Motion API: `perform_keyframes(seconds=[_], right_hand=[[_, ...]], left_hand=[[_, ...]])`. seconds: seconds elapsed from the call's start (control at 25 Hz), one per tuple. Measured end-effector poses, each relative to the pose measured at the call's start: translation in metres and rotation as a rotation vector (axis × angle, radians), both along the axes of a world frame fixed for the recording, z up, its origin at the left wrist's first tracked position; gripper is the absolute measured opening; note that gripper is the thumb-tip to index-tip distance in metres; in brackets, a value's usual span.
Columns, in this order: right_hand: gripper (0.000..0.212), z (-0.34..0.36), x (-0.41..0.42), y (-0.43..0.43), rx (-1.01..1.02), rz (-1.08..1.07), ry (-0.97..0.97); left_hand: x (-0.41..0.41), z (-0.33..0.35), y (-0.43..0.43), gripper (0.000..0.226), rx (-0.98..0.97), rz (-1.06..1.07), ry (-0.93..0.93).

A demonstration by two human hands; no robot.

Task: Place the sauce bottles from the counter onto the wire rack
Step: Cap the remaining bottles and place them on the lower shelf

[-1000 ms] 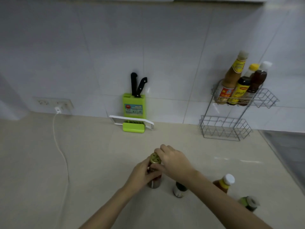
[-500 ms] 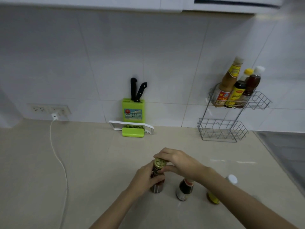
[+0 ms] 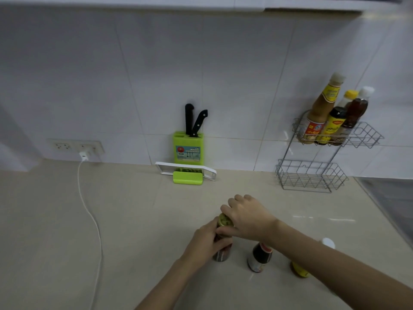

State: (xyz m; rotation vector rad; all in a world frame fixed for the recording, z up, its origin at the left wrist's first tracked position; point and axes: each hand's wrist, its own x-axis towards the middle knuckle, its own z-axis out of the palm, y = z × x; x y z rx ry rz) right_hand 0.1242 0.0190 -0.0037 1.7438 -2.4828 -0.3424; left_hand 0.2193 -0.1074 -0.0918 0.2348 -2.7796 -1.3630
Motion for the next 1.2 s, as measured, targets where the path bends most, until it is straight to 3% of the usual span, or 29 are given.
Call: perform_keyframes(seconds=[0.24, 0.48, 0.72, 0.96, 1.12, 1.2], right_hand=[[0.054, 0.007, 0.014, -0.014, 0.061, -0.338, -0.150], [0.068, 0.011, 0.014, -0.027, 0.169, -0.647, -0.388], [0.067, 0.007, 0.020, -0.024, 0.088, -0.649, -0.328], [0.062, 0.020, -0.004, 0.000, -0.273, -0.410, -0.690], [0.046, 0.054, -0.050, 0.029, -0.437, -0.323, -0.704], [0.043, 0.069, -0.076, 0.052, -0.462, -0.370, -0.833]], left_hand=[[0.002, -0.005, 0.006, 0.029, 0.004, 0.081, 0.020], [0.003, -0.016, 0.011, 0.041, -0.064, 0.149, 0.100], [0.003, -0.018, 0.010, 0.031, 0.017, 0.182, 0.085], [-0.022, 0.004, -0.008, 0.030, 0.446, 0.033, 0.027], [-0.062, 0.040, 0.011, 0.028, 0.441, -0.049, 0.081], [-0.089, 0.057, 0.029, 0.029, 0.399, -0.081, 0.090]])
